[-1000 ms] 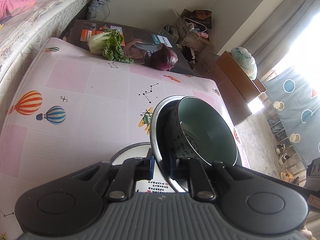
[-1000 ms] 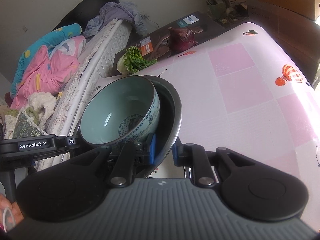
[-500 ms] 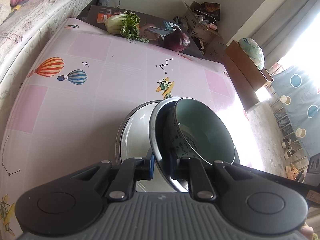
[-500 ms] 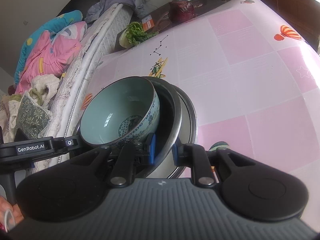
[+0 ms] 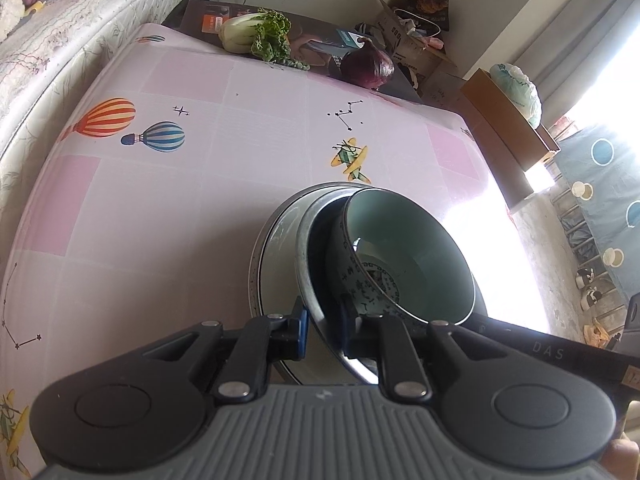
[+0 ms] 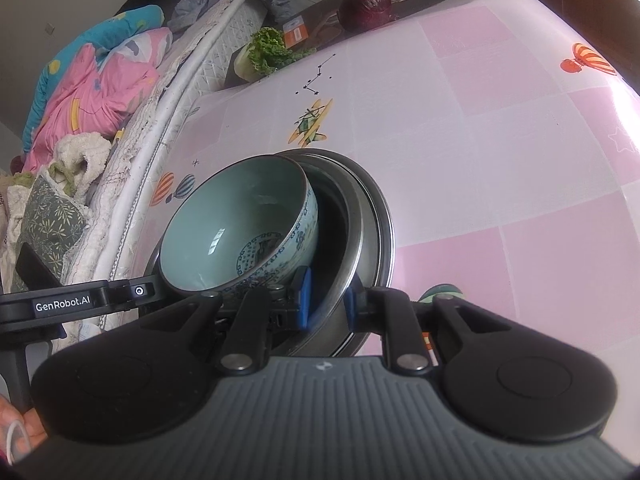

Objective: Organize plates and bowls
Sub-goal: 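Lift the nested bowls with both grippers and carry them onto the plate stack, then lower the nested bowls onto the white plate and open both grippers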

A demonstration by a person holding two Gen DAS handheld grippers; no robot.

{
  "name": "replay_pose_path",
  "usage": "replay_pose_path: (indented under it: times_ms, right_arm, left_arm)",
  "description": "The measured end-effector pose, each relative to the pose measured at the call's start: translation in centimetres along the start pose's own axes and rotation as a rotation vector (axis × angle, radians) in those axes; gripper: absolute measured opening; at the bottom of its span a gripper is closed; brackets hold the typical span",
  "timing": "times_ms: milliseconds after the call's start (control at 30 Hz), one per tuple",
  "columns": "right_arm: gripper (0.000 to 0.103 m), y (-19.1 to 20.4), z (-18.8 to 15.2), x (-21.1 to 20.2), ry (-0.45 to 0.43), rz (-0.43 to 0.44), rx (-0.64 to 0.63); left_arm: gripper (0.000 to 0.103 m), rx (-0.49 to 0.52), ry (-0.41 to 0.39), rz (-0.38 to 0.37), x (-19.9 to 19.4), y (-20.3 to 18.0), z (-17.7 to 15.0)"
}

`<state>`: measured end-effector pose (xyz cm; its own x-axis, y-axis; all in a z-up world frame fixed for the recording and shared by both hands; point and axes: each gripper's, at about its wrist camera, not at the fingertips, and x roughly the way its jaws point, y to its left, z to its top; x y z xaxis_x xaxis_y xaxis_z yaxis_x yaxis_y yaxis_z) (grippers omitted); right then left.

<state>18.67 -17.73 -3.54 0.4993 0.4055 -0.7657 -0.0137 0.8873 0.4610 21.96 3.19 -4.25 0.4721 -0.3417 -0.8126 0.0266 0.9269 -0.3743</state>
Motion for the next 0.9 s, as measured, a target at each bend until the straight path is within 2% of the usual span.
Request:
replay_pose_path:
  times_ms: [133,300,500,567,600,700,800,900]
  right_arm:
    - [0.019,0.6,0.0,0.0,-0.007,-0.015,-0.048]
    - [0.023,0.9,-0.1,0.2,0.0,-0.033,-0.073]
    - [0.025,0.7,-0.5,-0.5,-0.007,-0.025,-0.072]
    - [0.028,0.6,-0.5,-1.0,-0.015,-0.015,-0.067]
    - [0.031,0.5,-0.6,-1.3,-0.018,-0.009,-0.063]
    - [0.05,0.4,-0.8,-2.4,-0.05,-0.01,-0.066]
    - [0.055,0.3,-1.0,-3.7,-0.075,0.013,-0.064]
    - [0.064,0.6,-1.7,-5.6,-0.128,0.003,-0.086]
  left_arm:
    - [0.017,-0.01,0.013,-0.011,0.1,0.5,-0.2]
    - [0.026,-0.009,0.017,-0.031,-0.3,1.0,-0.5]
    - [0.027,0.02,-0.022,-0.037,-1.8,1.1,-0.8]
    - [0.034,0.039,-0.041,-0.028,-2.5,0.9,-0.9]
    - [0.04,0.053,-0.054,-0.023,-2.9,0.7,-1.0]
    - [0.05,0.092,-0.088,-0.002,-3.9,0.1,-1.5]
    - [0.061,0.115,-0.121,0.017,-4.9,-0.4,-2.0]
    - [0.068,0.139,-0.167,0.054,-6.3,-0.8,-2.7]
